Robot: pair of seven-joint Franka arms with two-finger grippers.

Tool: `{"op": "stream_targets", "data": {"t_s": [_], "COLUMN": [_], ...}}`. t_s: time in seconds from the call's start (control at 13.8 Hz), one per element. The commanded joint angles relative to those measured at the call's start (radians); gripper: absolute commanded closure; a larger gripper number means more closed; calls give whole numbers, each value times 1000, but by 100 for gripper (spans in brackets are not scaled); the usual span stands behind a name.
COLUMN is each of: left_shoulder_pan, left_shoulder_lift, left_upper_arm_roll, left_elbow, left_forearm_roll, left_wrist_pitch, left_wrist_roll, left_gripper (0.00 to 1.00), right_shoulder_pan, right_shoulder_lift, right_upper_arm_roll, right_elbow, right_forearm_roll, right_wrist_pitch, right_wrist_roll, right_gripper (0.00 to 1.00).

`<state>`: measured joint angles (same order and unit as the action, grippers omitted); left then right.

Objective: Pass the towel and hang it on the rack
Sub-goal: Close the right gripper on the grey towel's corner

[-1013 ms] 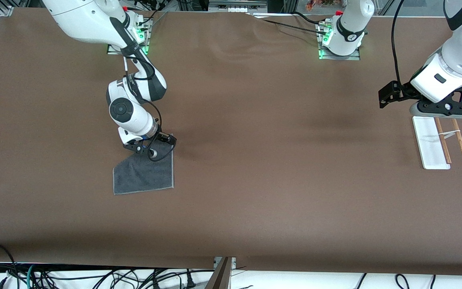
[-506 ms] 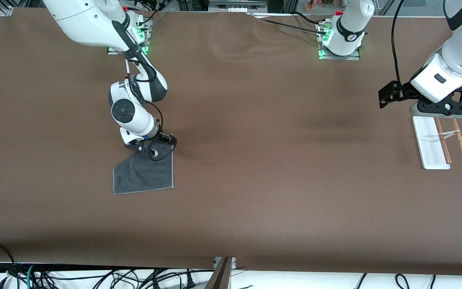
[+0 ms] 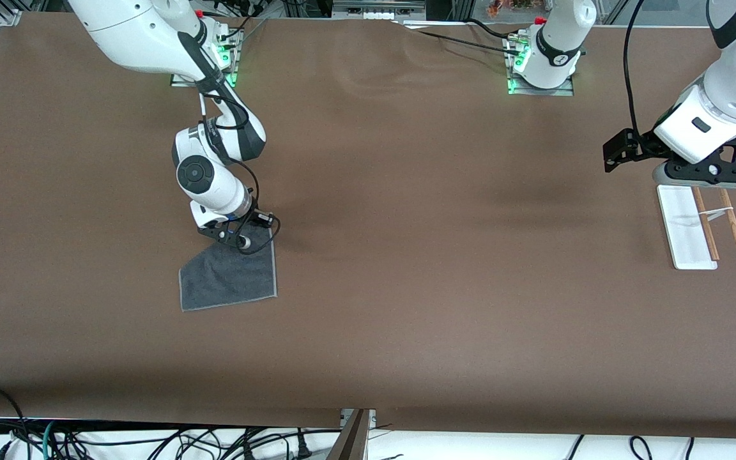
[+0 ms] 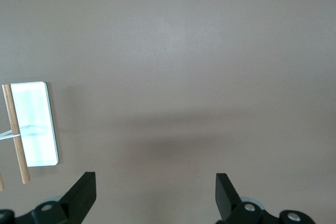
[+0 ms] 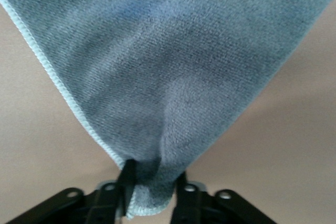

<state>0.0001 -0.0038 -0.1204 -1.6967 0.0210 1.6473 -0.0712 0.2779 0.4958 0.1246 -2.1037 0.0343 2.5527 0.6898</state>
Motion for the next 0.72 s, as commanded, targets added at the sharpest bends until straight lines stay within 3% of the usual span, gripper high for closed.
{"op": "stream_targets", "data": {"t_s": [0.0,0.22,0.43,0.65], "left_shoulder_pan": [-5,-6,-5,-5], "left_shoulder_lift": [-11,-11,-11,-11], "left_upper_arm_roll": [2,2,2,2], "left_elbow": [2,2,2,2], "left_forearm_roll": [16,16,17,16], "left_wrist_pitch": [-7,-7,-7,-7], "left_wrist_roll": [8,7,7,7], "left_gripper": [0,0,0,0], "right_shoulder_pan": [3,3,0,4], "right_shoulder_lift": [1,-16,-37,-36], "right_upper_arm_roll": [7,7,9,10], "right_elbow": [-10,20,166,281], "right_forearm_roll": [10,10,12,51], "right_wrist_pitch": [18,-31,-275,-412], "right_wrist_roll": [0,-13,-9,-10], "right_gripper": [100,100,100,100]}}
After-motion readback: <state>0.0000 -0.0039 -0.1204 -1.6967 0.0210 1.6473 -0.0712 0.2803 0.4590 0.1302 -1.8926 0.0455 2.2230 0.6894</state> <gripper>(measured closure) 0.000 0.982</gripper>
